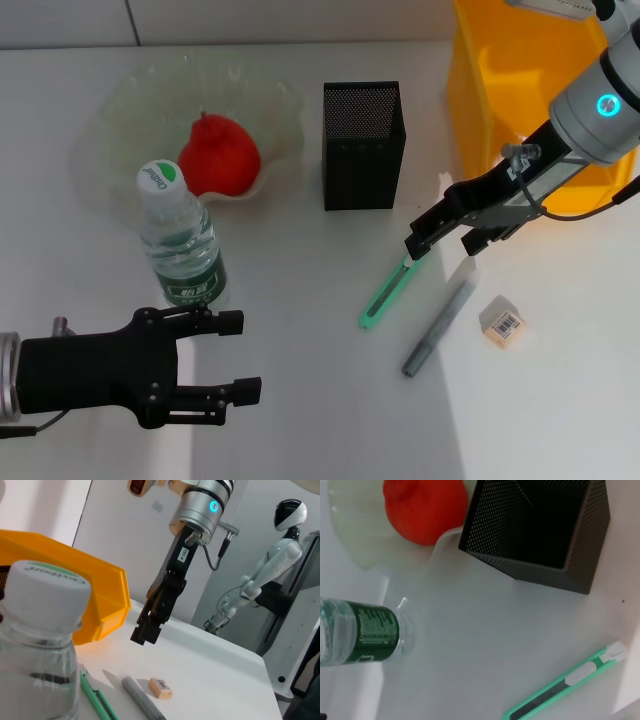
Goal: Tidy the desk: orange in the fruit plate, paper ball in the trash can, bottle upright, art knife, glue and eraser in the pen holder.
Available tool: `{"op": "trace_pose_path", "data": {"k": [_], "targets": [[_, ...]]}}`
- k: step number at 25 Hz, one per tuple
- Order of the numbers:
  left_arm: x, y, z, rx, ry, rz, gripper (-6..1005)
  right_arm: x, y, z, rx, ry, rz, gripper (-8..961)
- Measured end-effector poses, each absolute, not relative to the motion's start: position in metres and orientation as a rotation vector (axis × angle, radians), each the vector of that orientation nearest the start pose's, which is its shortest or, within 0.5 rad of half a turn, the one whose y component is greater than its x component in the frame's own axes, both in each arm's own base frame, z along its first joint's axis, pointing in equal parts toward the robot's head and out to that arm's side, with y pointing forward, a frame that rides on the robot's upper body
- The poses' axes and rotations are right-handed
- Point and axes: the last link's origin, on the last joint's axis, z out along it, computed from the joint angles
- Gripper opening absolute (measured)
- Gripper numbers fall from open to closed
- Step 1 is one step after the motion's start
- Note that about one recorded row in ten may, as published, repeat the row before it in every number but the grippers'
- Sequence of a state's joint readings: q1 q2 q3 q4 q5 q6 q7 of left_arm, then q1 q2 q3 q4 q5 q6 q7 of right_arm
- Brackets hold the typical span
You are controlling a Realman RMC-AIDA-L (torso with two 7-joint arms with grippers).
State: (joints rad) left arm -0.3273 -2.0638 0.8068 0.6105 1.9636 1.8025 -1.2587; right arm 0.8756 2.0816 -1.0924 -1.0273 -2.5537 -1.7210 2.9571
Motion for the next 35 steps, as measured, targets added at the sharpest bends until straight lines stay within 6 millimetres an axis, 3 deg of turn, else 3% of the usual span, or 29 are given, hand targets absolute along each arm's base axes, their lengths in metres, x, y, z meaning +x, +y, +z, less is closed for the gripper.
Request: {"op": "trace_pose_path", "data": {"k": [7,15,35], "targets": [[-0.297,0.24,-0.01,-2.897,-0.674,-0.824,859,0.166,0.379,0.003,-2.307,1.928,-0.316,804],[-0.294,0.244,-0.01,-2.902,-0.639,-0.82,859,0.177,0.387,0.004,-2.232,1.955,-0.333,803],[-0.291,0.248,-0.01,-2.91,-0.614,-0.816,859,0.182,0.399,-0.011,-2.184,1.988,-0.321,803]]}}
